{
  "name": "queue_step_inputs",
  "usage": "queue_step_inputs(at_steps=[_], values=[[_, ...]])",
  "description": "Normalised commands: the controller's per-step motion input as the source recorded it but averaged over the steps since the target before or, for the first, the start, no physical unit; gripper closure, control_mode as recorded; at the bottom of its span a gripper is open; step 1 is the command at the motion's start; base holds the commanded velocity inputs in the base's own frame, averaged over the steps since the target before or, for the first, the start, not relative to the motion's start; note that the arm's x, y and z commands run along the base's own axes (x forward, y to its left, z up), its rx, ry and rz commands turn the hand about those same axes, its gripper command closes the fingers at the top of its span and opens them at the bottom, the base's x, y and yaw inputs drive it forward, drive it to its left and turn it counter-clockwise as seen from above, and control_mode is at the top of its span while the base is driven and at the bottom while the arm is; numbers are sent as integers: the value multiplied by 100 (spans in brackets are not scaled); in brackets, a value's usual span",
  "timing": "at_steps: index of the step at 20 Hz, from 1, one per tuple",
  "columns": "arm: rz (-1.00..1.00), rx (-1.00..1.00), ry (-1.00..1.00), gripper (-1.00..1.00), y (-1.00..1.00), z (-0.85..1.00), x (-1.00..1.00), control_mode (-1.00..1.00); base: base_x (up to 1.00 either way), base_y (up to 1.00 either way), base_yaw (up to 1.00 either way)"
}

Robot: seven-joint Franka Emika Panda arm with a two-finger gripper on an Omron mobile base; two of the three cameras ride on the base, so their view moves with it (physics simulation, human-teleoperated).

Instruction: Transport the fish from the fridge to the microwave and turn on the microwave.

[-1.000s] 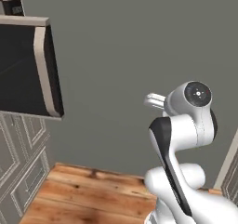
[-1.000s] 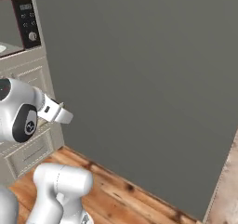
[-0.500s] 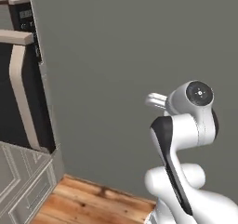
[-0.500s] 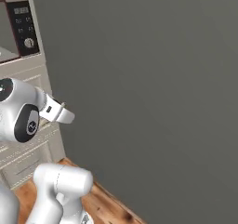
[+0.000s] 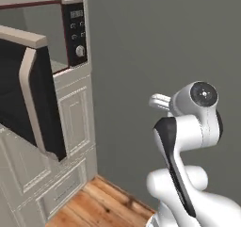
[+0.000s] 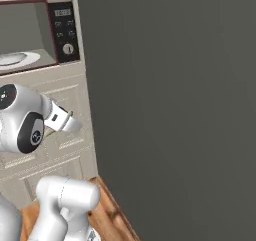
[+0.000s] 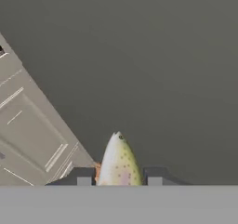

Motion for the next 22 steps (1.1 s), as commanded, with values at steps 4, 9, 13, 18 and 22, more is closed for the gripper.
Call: queue_step_inputs(at_steps=[4, 9, 13, 18, 22], values=[[0, 0, 0, 100, 0, 0, 0, 100, 65, 0, 56], [0, 0, 0, 100, 0, 0, 0, 100, 65, 0, 57], [0, 0, 0, 100, 0, 0, 0, 100, 67, -1, 53], [0, 0, 0, 100, 0, 0, 0, 100, 59, -9, 55], [0, 0, 0, 100, 0, 0, 0, 100, 42, -20, 50]])
